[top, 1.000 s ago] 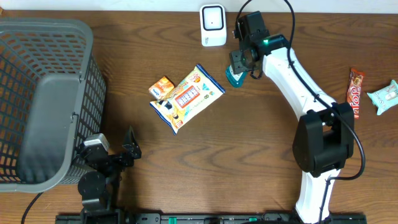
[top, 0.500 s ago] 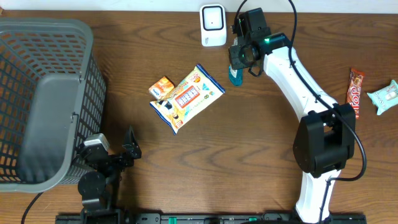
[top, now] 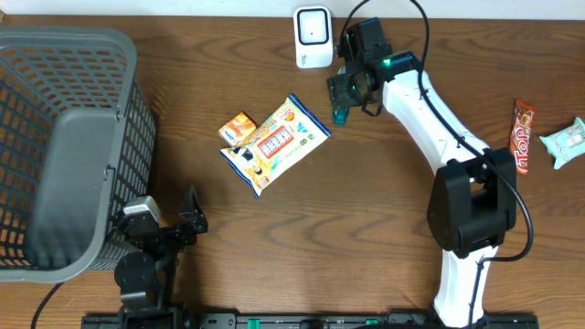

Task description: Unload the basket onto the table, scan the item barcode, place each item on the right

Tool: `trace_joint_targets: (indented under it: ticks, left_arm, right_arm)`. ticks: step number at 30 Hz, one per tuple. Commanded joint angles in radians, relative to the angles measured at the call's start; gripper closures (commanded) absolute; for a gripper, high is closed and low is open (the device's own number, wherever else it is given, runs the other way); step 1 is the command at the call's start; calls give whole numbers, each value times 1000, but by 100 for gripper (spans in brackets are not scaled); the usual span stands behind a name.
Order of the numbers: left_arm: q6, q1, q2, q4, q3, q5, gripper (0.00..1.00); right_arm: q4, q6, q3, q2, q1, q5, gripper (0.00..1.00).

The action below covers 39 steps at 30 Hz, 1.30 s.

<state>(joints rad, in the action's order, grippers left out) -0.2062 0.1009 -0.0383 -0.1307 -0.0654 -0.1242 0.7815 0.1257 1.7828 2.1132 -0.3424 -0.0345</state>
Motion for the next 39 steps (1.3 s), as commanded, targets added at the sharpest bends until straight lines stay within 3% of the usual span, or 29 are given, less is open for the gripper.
trace_joint_targets:
  ticks: [1,12,15,17,19,21,32,34,37,39]
  left_arm:
    - [2,-2,2,-10,24,5,2]
    - [2,-2,2,-10,24,5,2]
    - [2,-2,2,-10,24,5,2]
    - [2,-2,2,-10,24,5,2]
    - [2,-2,2,-10,24,5,2]
    - [2,-2,2,-10,24,5,2]
    - [2,-2,2,-10,24,5,2]
    - [2,-2,2,-10,24,5,2]
    - [2,-2,2,-10,24,5,2]
    - [2,-2,2,-10,24,5,2]
  right_arm:
    - [-2,10,-11,16,-9,-10,28]
    - [-29,148,-12,64,-12,62,30]
    - [-35,161,-12,72,-13,70,55]
    - [-35,166,-12,72,-13,82,85]
    - [-37,166,-12,71,-13,95,95]
    - [-37,164,-12,71,-13,113,99]
    - [-38,94,-11,34,-12,115,98]
    - [-30,94,-11,29,-12,114,87]
    - [-3,94,-11,21,-12,111,58]
    - [15,94,-11,17,-12,111,48]
